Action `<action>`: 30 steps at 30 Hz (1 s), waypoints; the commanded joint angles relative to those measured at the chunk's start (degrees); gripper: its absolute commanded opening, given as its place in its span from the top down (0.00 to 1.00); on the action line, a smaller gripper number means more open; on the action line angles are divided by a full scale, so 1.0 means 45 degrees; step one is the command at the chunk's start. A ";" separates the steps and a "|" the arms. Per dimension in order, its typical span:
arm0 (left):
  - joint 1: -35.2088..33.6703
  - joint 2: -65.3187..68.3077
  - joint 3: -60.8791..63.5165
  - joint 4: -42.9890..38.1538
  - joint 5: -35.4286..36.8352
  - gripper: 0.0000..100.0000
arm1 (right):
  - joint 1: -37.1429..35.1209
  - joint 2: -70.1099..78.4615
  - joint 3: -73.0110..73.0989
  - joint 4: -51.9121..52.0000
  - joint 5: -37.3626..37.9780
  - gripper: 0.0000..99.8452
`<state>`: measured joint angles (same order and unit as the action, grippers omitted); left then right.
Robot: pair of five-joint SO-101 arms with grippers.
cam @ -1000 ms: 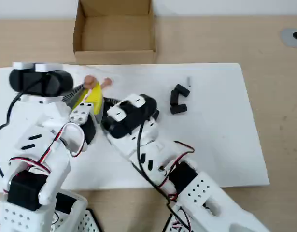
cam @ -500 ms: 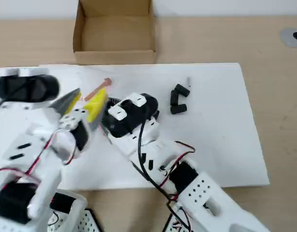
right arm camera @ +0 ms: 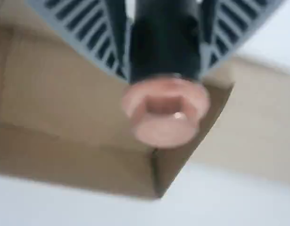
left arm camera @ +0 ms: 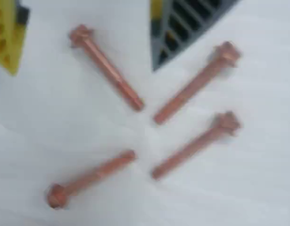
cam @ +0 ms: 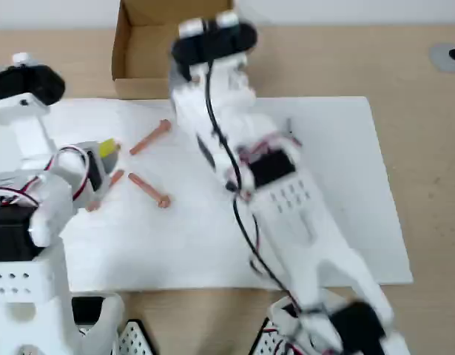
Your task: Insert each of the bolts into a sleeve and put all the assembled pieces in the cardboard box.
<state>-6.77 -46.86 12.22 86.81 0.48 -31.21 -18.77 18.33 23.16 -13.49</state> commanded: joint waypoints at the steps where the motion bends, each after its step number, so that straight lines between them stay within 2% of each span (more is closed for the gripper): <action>1: -0.0723 0.0029 0.0098 0.0488 -0.0684 0.80 | 0.0850 0.2784 -0.3819 -0.0059 -0.0059 0.99; 8: -0.1543 -0.0596 0.1446 0.1446 -0.1446 0.80 | 0.1846 0.8527 -0.9016 -0.0078 -0.0117 0.99; 12: -0.1661 -0.2022 0.2305 0.1446 -0.2110 0.80 | 0.2237 1.1595 -1.2063 -0.0078 -0.0059 0.99; 20: -0.1641 -0.5128 0.4650 0.0840 -0.2168 0.80 | 0.2823 1.7631 -1.8198 0.0020 -0.0059 0.99; 25: -0.1641 -0.5871 0.5451 0.0840 -0.2168 0.80 | 0.2882 2.0347 -2.0757 0.0391 0.0938 0.99; 30: -0.1641 -0.5929 0.5118 0.0899 -0.1895 0.80 | 0.2882 2.1695 -2.2300 0.1661 0.0996 0.96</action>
<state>-13.54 -73.76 36.57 91.65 -8.84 -19.08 78.64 -74.68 28.53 -9.54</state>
